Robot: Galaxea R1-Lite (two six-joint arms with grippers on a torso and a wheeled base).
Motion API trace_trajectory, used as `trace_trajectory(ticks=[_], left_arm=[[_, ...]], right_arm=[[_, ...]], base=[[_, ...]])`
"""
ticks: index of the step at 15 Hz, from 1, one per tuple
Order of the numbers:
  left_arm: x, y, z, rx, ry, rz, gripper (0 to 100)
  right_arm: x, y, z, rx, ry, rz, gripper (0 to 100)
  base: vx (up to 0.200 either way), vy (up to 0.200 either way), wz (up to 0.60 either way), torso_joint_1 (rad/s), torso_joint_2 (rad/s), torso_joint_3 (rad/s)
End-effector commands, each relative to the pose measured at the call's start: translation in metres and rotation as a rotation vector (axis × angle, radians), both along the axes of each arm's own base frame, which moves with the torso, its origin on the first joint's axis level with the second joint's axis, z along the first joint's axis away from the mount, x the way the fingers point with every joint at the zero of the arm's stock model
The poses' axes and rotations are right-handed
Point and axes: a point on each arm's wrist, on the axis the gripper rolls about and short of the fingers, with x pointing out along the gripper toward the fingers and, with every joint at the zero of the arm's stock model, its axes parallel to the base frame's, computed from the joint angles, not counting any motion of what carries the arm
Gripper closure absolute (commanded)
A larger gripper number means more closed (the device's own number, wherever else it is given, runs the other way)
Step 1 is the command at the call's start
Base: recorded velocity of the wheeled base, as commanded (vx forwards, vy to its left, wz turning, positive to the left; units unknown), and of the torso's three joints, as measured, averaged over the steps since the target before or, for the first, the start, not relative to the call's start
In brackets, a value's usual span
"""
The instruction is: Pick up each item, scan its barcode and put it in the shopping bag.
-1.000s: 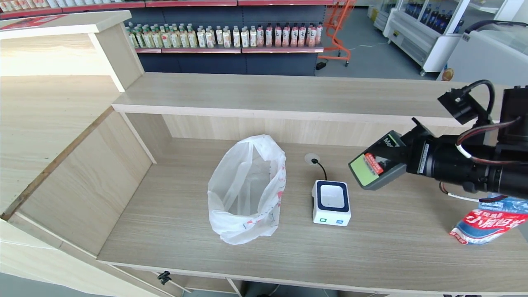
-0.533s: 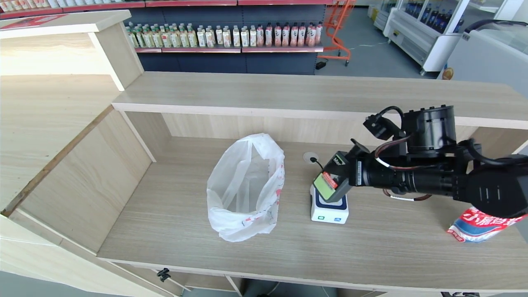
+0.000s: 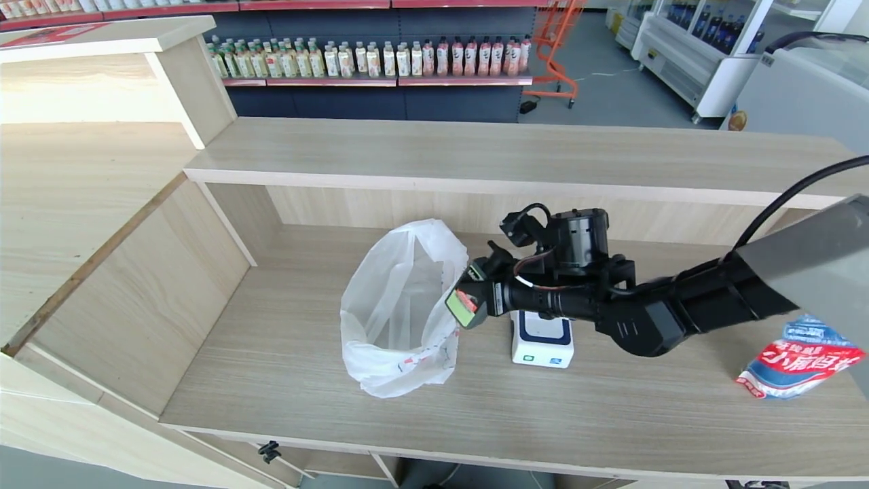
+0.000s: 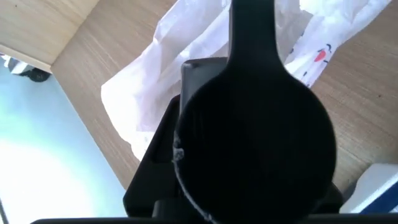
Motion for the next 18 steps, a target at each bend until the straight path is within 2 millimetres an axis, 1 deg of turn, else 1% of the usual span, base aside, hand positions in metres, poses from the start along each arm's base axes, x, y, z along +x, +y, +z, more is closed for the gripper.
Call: trace_trajectory(ticks=[1,2,4,5,7,9,12,13,14,15,16,17,18], left_arm=[[0.000,0.000,0.000,0.000,0.000,-0.001,0],[0.000,0.000,0.000,0.000,0.000,-0.001,0],[0.000,0.000,0.000,0.000,0.000,-0.001,0],[0.000,0.000,0.000,0.000,0.000,-0.001,0],[0.000,0.000,0.000,0.000,0.000,-0.001,0],[0.000,0.000,0.000,0.000,0.000,-0.001,0],[0.000,0.000,0.000,0.000,0.000,-0.001,0],[0.000,0.000,0.000,0.000,0.001,-0.001,0],[0.000,0.000,0.000,0.000,0.000,-0.001,0],[0.000,0.000,0.000,0.000,0.000,-0.001,0],[0.000,0.000,0.000,0.000,0.000,-0.001,0],[0.000,0.000,0.000,0.000,0.000,-0.001,0],[0.000,0.000,0.000,0.000,0.001,-0.001,0]], right_arm=[[0.012,0.027,-0.027,-0.032,-0.009,0.051,100],[0.014,0.037,-0.027,-0.037,-0.045,0.074,100],[0.016,0.056,-0.034,-0.050,-0.085,0.116,100],[0.018,0.061,-0.041,-0.072,-0.101,0.132,100],[0.020,0.069,-0.055,-0.141,-0.163,0.174,100],[0.022,0.074,-0.065,-0.173,-0.201,0.189,100],[0.023,0.075,-0.067,-0.187,-0.225,0.197,100],[0.024,0.074,-0.065,-0.188,-0.239,0.197,0],[0.025,0.074,-0.060,-0.160,-0.255,0.187,0],[0.025,0.073,-0.054,-0.119,-0.232,0.168,0],[0.022,0.070,-0.039,-0.050,-0.191,0.141,0],[0.021,0.064,-0.027,0.006,-0.150,0.110,0],[0.020,0.049,-0.012,0.075,-0.084,0.059,0]], base=[[0.000,0.000,0.00,0.000,0.00,0.000],[0.000,0.000,0.00,0.000,0.00,0.000],[0.000,0.000,0.00,0.000,0.00,0.000],[0.000,0.000,0.00,0.000,0.00,0.000],[0.000,0.000,0.00,0.000,0.00,0.000],[0.000,0.000,0.00,0.000,0.00,0.000],[0.000,0.000,0.00,0.000,0.00,0.000],[0.000,0.000,0.00,0.000,0.00,0.000],[0.000,0.000,0.00,0.000,0.00,0.000],[0.000,0.000,0.00,0.000,0.00,0.000],[0.000,0.000,0.00,0.000,0.00,0.000],[0.000,0.000,0.00,0.000,0.00,0.000],[0.000,0.000,0.00,0.000,0.00,0.000]])
